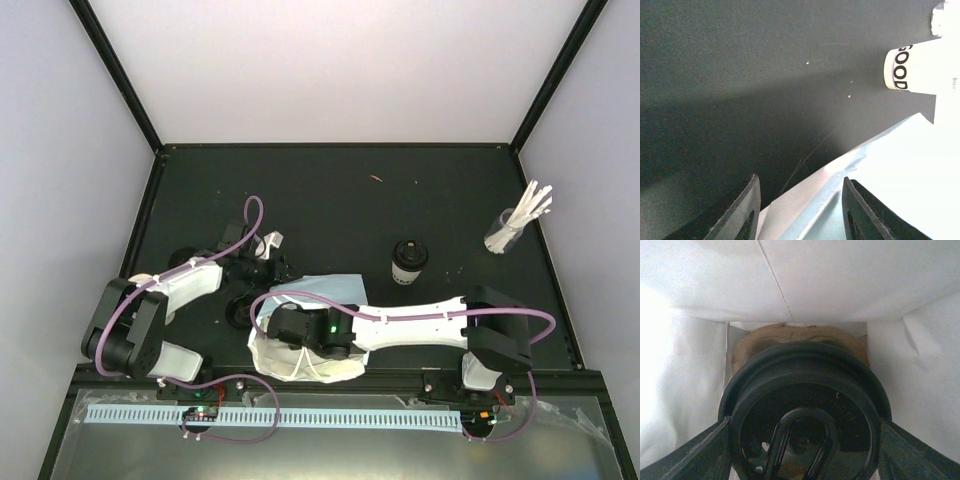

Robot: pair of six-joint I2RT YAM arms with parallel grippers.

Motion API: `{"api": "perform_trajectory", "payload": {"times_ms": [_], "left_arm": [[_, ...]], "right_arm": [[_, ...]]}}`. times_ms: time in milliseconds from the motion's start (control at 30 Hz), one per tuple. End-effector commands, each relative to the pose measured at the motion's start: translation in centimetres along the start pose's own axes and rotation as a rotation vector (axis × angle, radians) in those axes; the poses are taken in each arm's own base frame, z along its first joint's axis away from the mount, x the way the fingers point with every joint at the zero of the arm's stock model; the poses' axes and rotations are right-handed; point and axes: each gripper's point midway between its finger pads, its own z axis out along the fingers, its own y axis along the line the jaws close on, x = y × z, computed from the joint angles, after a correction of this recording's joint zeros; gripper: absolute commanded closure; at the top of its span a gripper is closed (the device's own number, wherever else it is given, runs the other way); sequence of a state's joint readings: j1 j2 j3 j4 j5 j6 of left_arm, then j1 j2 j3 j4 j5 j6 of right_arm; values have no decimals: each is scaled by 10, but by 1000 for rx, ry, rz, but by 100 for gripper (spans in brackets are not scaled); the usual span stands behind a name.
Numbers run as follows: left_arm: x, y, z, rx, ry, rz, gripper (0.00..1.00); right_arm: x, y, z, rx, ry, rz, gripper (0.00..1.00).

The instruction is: Pack the takeout coffee

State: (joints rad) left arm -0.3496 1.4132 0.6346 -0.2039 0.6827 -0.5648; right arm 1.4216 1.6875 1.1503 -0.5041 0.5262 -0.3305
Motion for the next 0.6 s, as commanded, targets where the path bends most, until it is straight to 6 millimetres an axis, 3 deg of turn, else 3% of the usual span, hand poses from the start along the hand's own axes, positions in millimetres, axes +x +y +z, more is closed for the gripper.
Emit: {"api": "perform_trajectory", "payload": {"times_ms": [0,567], "left_arm": [[20,-35,-8,123,88,18,54],[32,-36,-14,124,79,21,54]], "right_arm": [[47,11,18,30,167,-63,52],[45,26,10,116,145,-94,52]]}}
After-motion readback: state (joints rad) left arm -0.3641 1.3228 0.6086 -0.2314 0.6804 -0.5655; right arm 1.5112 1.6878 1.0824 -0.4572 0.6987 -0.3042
